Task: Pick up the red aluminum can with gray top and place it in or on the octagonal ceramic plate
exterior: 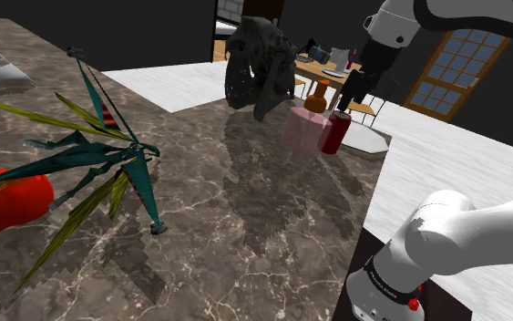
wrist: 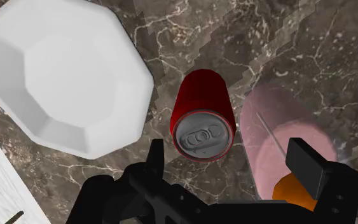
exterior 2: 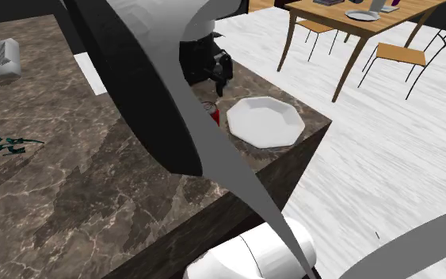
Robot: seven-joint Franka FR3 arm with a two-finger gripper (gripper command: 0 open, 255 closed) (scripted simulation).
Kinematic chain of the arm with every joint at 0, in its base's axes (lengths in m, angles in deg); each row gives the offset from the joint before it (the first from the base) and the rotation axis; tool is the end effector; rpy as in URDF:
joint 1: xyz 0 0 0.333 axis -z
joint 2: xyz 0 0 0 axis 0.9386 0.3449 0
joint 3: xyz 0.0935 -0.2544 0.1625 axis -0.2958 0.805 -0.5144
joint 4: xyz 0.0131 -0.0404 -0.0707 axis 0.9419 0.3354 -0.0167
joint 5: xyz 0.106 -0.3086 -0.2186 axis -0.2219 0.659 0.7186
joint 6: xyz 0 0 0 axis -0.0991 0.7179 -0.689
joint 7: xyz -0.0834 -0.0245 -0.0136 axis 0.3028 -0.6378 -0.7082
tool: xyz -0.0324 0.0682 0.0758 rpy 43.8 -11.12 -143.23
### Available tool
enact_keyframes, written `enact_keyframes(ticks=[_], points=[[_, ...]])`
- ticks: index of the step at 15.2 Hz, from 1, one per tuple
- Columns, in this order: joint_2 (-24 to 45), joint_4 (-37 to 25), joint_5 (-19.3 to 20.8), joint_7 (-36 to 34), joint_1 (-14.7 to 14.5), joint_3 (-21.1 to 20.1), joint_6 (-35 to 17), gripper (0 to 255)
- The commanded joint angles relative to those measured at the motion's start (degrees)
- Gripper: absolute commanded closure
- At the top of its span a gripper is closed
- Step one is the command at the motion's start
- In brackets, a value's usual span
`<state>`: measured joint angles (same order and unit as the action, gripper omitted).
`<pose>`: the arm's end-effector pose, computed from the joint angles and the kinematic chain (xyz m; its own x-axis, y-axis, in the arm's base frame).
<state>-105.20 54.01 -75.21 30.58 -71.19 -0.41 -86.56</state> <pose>0.3040 -0.0083 0.6329 0.9923 0.0532 0.1119 0.0428 -0.9947 0.0933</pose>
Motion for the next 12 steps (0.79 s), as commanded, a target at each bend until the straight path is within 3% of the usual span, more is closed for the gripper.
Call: enact_keyframes(ticks=[1,4,12], points=[[0.0,0.0,0.0,0.0,0.0,0.0,0.0,0],[5.7,-1.0,-2.6,1.7,0.4,4.4,0.9,0],[4.6,5.6,-2.4,1.6,0.5,4.6,-4.5,0]])
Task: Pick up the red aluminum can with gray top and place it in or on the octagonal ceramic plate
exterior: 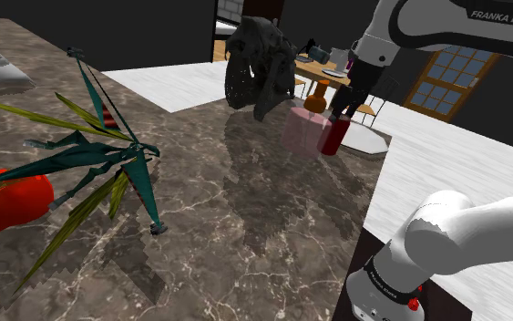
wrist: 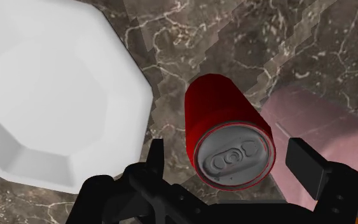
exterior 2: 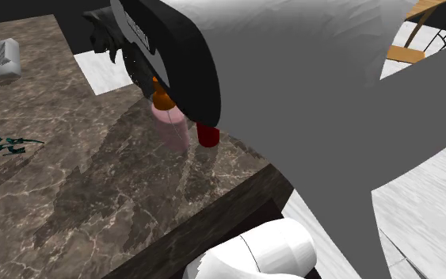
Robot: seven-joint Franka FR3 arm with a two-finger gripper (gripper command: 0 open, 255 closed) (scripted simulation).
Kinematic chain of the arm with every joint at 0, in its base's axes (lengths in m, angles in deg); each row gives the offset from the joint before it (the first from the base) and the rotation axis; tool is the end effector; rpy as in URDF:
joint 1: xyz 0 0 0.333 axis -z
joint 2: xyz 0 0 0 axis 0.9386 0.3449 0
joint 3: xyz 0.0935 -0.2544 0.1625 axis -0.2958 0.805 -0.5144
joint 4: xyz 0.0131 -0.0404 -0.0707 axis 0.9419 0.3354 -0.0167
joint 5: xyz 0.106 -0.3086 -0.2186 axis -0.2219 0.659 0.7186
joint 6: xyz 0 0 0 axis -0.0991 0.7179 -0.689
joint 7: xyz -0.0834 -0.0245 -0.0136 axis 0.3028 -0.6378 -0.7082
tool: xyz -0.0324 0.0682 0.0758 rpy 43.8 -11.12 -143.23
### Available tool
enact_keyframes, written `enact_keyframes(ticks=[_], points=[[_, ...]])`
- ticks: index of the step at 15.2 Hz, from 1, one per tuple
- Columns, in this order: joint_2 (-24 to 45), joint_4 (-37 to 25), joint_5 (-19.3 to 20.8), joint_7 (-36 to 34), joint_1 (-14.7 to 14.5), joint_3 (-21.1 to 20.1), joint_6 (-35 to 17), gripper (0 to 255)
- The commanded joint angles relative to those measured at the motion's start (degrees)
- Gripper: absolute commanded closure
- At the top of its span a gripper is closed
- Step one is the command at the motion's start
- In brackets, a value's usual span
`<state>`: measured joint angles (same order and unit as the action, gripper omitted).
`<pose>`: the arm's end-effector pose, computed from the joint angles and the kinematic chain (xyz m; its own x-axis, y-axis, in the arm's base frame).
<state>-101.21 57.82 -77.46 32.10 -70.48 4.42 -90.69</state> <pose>0.3284 -0.0420 0.5841 0.9988 0.0057 0.0496 0.0058 -1.0000 -0.0025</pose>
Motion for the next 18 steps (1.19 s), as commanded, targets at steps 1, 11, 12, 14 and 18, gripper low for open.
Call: enact_keyframes(ticks=[1,11,12,14,18], points=[[0.6,1.8,-0.1,0.1,-0.3,-0.2,-0.4,0],[1.1,1.6,0.2,0.5,-0.3,0.4,-0.8,255],[0.8,1.5,0.2,0.6,-0.2,0.4,-0.4,255],[0.8,1.4,0.2,0.6,-0.2,0.4,-0.4,255],[0.7,0.9,-0.1,0.0,-0.4,-0.1,0.3,255]])
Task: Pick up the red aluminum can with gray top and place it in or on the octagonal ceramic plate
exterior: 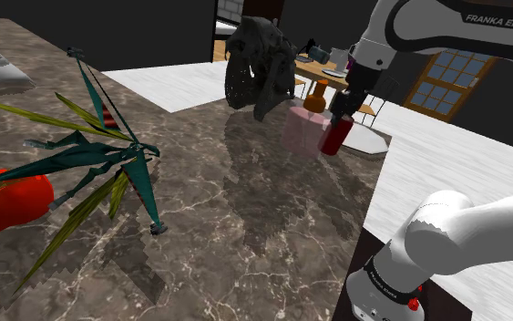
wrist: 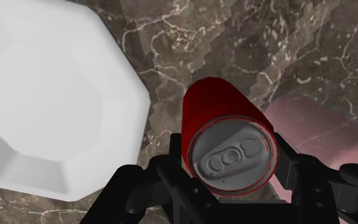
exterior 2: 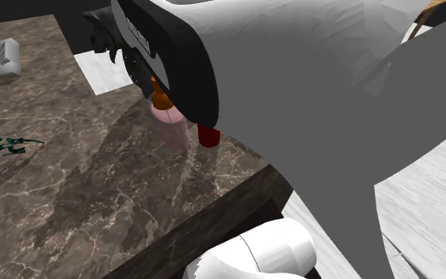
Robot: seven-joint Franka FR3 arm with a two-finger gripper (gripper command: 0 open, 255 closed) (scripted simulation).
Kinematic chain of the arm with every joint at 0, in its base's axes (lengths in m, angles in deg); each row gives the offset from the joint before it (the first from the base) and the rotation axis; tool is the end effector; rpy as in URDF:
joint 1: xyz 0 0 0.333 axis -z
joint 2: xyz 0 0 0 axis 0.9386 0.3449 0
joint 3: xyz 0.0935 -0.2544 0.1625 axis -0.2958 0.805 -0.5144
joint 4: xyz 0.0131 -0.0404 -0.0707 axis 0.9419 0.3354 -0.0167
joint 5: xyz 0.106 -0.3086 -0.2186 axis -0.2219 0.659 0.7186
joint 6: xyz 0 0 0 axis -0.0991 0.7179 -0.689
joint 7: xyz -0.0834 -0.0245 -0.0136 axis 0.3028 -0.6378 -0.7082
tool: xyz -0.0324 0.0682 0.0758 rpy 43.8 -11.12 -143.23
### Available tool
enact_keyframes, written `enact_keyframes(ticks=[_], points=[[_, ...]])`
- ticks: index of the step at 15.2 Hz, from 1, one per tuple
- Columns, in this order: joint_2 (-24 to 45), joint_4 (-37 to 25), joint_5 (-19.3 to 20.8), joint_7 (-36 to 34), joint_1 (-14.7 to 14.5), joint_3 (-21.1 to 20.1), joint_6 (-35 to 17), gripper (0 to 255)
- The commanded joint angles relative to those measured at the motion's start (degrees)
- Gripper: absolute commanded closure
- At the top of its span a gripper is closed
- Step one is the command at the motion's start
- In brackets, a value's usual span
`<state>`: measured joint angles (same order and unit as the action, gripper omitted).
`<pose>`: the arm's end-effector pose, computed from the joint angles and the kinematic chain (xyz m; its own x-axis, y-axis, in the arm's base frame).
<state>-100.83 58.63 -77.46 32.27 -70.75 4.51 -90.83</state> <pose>0.3299 -0.0406 0.5753 0.9994 0.0130 0.0314 0.0131 -0.9999 -0.0042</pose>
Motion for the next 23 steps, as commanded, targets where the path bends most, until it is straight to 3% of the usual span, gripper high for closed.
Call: enact_keyframes(ticks=[1,16,23], points=[[0.5,-0.7,-0.1,-0.1,-0.1,-0.2,1.2,255],[3.6,-13.9,-0.6,0.0,-0.4,-0.6,11.2,255],[7.3,-19.6,3.7,9.9,1.7,7.7,12.6,255]])
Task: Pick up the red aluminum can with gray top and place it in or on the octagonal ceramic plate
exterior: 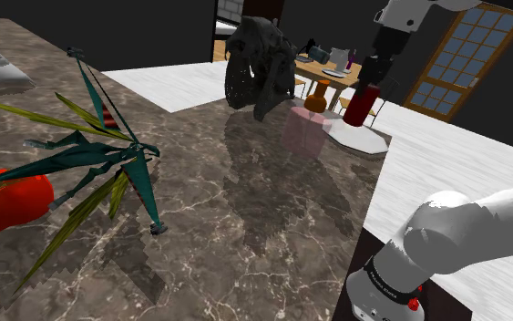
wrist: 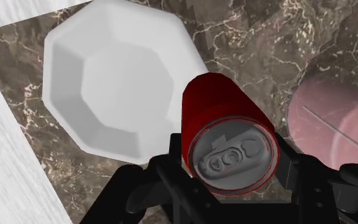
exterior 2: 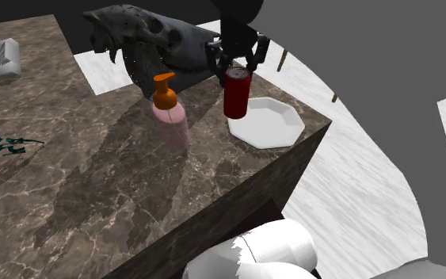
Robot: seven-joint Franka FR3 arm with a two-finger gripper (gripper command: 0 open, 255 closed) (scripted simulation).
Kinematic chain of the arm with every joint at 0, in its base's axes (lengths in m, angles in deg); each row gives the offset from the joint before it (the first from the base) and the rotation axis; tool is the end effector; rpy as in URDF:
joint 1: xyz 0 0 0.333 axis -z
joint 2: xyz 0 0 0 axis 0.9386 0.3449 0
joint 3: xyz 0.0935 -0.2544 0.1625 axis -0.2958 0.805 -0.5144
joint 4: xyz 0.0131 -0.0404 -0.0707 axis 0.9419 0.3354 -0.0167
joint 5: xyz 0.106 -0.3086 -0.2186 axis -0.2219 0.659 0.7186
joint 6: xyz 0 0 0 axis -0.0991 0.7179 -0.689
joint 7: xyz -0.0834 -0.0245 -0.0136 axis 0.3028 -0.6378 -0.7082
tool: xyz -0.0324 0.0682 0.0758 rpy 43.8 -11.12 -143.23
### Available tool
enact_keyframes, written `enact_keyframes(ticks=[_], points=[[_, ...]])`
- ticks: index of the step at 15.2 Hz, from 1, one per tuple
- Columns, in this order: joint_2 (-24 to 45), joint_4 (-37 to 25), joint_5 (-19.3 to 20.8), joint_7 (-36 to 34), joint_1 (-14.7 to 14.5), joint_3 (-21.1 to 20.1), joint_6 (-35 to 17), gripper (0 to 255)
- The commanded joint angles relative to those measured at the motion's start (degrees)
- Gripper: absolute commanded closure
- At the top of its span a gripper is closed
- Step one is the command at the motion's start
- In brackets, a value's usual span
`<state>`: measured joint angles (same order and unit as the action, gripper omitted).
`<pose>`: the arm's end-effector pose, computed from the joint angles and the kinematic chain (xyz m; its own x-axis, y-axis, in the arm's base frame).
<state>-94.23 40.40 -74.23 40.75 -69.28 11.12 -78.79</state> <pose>0.3328 -0.1171 0.6614 0.9998 0.0147 0.0157 0.0148 -0.9999 -0.0045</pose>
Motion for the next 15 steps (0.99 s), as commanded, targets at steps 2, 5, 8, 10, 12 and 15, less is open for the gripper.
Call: enact_keyframes(ticks=[2,5,8,10,12,15], points=[[2.3,-3.5,1.4,4.3,0.7,3.5,0.8,255],[5.2,-7.3,2.5,8.7,1.3,7.2,1.3,255],[7.8,-9.9,3.1,12.5,1.7,10.4,0.9,255],[7.2,-7.7,3.3,12.4,1.8,10.5,-0.6,255],[6.6,-5.7,3.5,12.2,1.9,10.5,-2.1,255],[5.8,-2.7,3.8,12.0,2.1,10.6,-4.3,255]])
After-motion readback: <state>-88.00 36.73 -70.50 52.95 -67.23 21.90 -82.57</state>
